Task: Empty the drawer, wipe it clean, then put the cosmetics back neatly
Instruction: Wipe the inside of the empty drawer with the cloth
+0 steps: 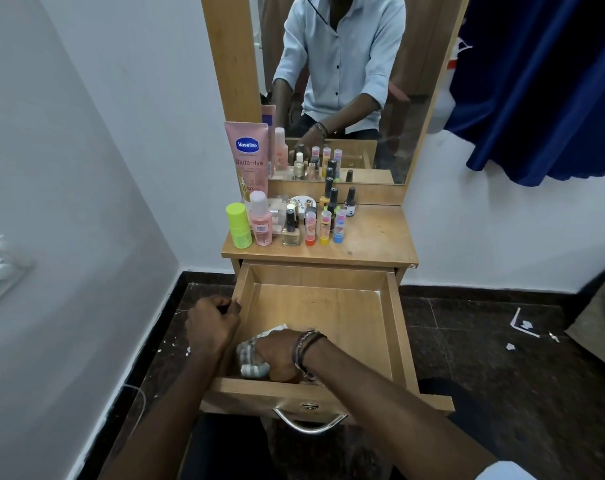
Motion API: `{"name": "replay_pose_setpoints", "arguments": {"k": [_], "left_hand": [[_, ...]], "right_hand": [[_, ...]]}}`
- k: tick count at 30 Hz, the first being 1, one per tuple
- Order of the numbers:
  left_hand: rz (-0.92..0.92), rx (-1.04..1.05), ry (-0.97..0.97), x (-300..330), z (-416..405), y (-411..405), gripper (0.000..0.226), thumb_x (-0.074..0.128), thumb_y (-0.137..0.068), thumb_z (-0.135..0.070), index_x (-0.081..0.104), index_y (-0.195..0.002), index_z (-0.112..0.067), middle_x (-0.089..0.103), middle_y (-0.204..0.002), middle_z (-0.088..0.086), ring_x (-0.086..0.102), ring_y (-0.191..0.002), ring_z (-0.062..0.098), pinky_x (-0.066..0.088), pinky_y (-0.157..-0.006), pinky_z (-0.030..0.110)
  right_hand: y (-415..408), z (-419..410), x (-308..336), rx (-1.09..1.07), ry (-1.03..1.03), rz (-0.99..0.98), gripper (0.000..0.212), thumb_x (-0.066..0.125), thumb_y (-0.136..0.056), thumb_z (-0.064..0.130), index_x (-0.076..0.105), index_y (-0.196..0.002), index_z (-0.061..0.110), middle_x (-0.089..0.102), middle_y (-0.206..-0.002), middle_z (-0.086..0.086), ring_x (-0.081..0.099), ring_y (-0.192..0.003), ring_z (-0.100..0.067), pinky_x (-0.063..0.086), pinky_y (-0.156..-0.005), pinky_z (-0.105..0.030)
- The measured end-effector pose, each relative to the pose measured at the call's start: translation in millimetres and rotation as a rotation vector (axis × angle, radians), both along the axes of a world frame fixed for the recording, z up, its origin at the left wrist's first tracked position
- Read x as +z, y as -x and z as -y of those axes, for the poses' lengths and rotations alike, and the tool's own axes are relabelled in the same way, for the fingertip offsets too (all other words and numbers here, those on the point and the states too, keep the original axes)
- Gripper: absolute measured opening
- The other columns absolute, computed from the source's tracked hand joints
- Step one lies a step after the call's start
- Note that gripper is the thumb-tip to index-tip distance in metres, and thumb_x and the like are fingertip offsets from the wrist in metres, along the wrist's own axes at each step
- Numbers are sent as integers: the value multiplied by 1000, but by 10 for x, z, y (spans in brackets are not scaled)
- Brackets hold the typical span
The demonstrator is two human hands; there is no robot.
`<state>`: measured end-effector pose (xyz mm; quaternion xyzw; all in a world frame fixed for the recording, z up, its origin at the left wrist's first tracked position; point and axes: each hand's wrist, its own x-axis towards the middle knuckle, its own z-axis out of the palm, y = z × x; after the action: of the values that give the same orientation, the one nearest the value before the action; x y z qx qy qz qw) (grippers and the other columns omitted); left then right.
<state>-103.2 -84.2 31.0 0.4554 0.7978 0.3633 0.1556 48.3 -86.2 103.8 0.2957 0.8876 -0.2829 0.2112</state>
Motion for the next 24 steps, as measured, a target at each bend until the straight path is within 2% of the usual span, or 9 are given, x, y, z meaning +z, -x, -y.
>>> {"name": "replay_pose_setpoints", "arguments": {"k": [1, 3, 6, 9, 13, 16, 18, 21, 24], "left_hand": [[4, 0, 4, -4, -4, 8, 16, 69, -86, -25, 76, -79, -12, 73, -78, 11, 66, -80, 34, 48, -74, 37], [10, -2, 8, -9, -14, 21, 16, 69, -87, -26, 76, -80, -13, 73, -78, 10, 67, -81, 34, 47, -73, 35], [-1, -2, 13, -6, -25, 19, 16, 69, -87, -27, 77, -84, -13, 74, -81, 9, 67, -82, 32, 43, -71, 32], [-6, -1, 8, -1, -26, 14, 18, 68, -88, -26, 77, -90, -9, 75, -86, 11, 66, -81, 30, 40, -70, 29], [-26, 3, -14, 14, -27, -19, 17, 69, -88, -23, 77, -92, -8, 75, -88, 12, 68, -86, 35, 39, -71, 30], [-27, 10, -3, 0, -36, -9, 17, 69, -87, -24, 77, -89, -10, 74, -84, 11, 67, -83, 35, 42, -70, 31], [-22, 2, 13, -30, -41, 16, 17, 67, -87, -28, 76, -82, -14, 73, -77, 8, 67, -78, 33, 48, -71, 35], [-9, -4, 17, -32, -34, 16, 18, 67, -87, -29, 75, -79, -14, 71, -74, 7, 66, -74, 31, 51, -72, 37], [-8, -5, 3, -10, -27, -2, 17, 68, -87, -26, 76, -81, -13, 72, -75, 8, 66, -75, 31, 52, -74, 38]], "right_hand": [[-27, -8, -18, -18, 2, -2, 14, 48, -99, 14, 59, -94, 6, 62, -115, -24, 57, -113, -37, 44, -92, -38], [-139, -81, -118, -67, 4, 28, 9, 55, -95, 13, 59, -93, 6, 64, -100, -19, 61, -97, -34, 49, -78, -38], [-435, -260, -221, -141, -8, -1, 7, 61, -89, 7, 65, -93, 3, 62, -80, -10, 56, -78, -24, 41, -59, -28], [-794, -434, -115, -284, -5, -102, 14, 57, -91, 4, 70, -97, 6, 64, -87, -4, 57, -77, -18, 44, -58, -24], [-1220, -682, 101, -497, 44, -298, 17, 61, -94, 11, 70, -107, 18, 71, -104, 1, 67, -95, -18, 58, -83, -35], [-1445, -844, 334, -618, 130, -489, 18, 63, -94, 6, 70, -93, 23, 73, -95, 1, 70, -84, -16, 59, -71, -26], [-1588, -988, 494, -664, 155, -551, 16, 63, -93, 5, 71, -95, 19, 74, -90, 0, 71, -76, -14, 58, -62, -21], [-1780, -1281, 702, -669, 124, -555, 16, 66, -91, 8, 72, -106, 8, 76, -92, -11, 73, -73, -15, 57, -55, -20], [-1904, -1614, 864, -641, 76, -504, 23, 70, -89, 12, 70, -109, 2, 76, -96, -17, 75, -78, -21, 60, -60, -26]]}}
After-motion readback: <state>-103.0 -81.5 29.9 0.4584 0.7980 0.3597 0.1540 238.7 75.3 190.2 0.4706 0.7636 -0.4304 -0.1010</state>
